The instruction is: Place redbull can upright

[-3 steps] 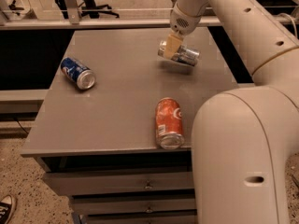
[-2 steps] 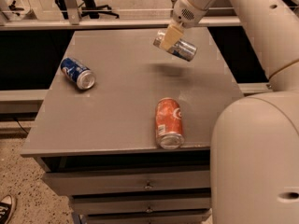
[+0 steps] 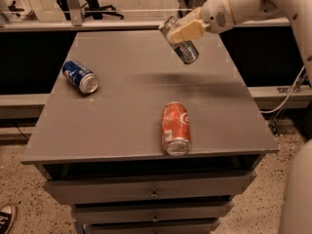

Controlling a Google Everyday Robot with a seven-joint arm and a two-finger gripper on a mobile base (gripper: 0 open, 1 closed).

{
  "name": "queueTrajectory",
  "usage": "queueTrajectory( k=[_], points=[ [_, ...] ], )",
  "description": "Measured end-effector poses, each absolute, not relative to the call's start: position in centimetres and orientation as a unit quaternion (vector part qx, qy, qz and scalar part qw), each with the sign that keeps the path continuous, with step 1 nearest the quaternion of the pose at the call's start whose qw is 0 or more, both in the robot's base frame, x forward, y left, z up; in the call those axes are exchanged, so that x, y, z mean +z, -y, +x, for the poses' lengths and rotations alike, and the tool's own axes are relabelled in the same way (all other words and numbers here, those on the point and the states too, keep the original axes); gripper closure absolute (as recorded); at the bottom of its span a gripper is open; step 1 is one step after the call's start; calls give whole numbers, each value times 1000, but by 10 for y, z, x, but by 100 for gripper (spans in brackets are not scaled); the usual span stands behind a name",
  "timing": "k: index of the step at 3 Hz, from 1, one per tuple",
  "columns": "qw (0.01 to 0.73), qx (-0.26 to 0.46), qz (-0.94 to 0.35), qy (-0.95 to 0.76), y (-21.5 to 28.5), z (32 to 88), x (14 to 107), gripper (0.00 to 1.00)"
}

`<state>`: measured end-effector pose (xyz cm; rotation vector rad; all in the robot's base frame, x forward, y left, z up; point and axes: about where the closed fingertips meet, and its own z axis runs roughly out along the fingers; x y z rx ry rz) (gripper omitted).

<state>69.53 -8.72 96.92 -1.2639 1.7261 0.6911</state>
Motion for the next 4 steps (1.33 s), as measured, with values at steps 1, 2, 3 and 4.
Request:
queueTrajectory(
  k=[1,2,3,4],
  points=[
    [498,356,-480,-628,95,684,974,100],
    [541,401,-468,-572,106,671,968,100],
    [565,426,-465,-532,112,659,955,100],
    [576,447,-457,-510,115,651,940,100]
  ],
)
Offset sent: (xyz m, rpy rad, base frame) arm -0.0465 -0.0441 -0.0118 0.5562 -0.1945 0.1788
